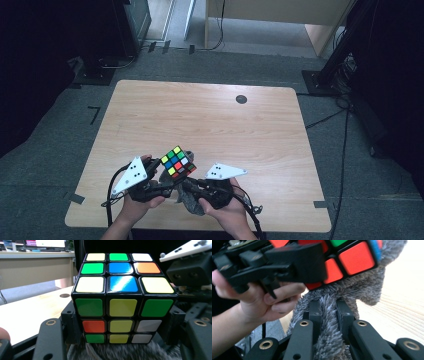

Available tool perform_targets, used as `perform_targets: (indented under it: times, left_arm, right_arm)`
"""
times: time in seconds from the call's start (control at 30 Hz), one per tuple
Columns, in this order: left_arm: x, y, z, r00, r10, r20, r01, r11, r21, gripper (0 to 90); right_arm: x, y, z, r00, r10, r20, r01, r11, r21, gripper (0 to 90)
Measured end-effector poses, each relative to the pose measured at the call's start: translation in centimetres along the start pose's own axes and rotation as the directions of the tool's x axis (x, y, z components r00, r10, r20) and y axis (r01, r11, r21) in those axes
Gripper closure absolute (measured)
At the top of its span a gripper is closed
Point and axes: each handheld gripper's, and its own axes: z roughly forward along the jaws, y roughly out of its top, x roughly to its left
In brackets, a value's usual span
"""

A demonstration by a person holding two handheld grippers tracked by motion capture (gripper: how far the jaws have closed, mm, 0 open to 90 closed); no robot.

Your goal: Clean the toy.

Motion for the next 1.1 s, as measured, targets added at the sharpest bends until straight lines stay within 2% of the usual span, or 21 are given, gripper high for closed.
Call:
perform_targets:
  times: [0.1,0.27,0.37,0.47,0.6,0.7,0.77,0.93,1.0,1.1]
  left_arm:
    - [0.2,0.1,-0.2,1.0,0.0,-0.01,0.0,1.0,-0.004,34.0]
    - [0.5,0.2,-0.4,0.9998,-0.01,-0.019,0.01,0.9999,-0.008,34.0]
    - [0.6,0.1,-0.4,0.9997,-0.017,-0.017,0.017,0.9998,-0.009,34.0]
    - [0.4,0.1,-0.2,0.9998,-0.015,-0.011,0.015,0.9999,-0.006,34.0]
    - [0.3,0.1,-0.1,0.9999,-0.005,-0.012,0.005,1.0,0.003,34.1]
    - [0.5,0.0,-0.2,0.9998,-0.009,-0.02,0.009,1.0,0.003,34.0]
    - [0.6,0.1,-0.3,0.9996,-0.015,-0.024,0.015,0.9999,-0.003,34.0]
    - [0.7,0.1,-0.3,0.9995,-0.021,-0.025,0.021,0.9998,-0.003,34.0]
    - [0.6,0.0,-0.2,0.9995,-0.023,-0.02,0.023,0.9997,0.001,34.0]
    - [0.4,-0.1,0.0,0.9997,-0.018,-0.017,0.018,0.9998,0.011,34.0]
  right_arm:
    - [-0.3,0.2,-0.5,0.9999,-0.004,0.011,0.004,1.0,-0.018,78.8]
    - [-1.4,0.7,-2.1,0.9973,0.055,0.048,-0.05,0.994,-0.094,78.9]
    - [-1.5,0.7,-2.3,0.9956,0.082,0.046,-0.076,0.989,-0.125,79.0]
    - [-0.9,0.4,-1.6,0.9979,0.062,0.022,-0.059,0.993,-0.099,79.0]
    - [0.0,0.1,-0.5,1.0,0.006,0.005,-0.005,0.999,-0.052,78.9]
    - [0.1,0.1,-0.5,0.9999,-0.004,0.011,0.004,0.999,-0.049,78.9]
    - [-0.2,0.3,-0.9,0.9996,0.003,0.028,-0.001,0.998,-0.065,78.9]
    - [-1.1,0.8,-2.7,0.9962,0.042,0.077,-0.029,0.986,-0.163,78.7]
    - [-0.7,0.8,-2.5,0.9964,0.005,0.084,0.008,0.988,-0.152,78.3]
    - [0.1,0.4,-1.2,0.9957,-0.057,0.074,0.064,0.993,-0.103,77.9]
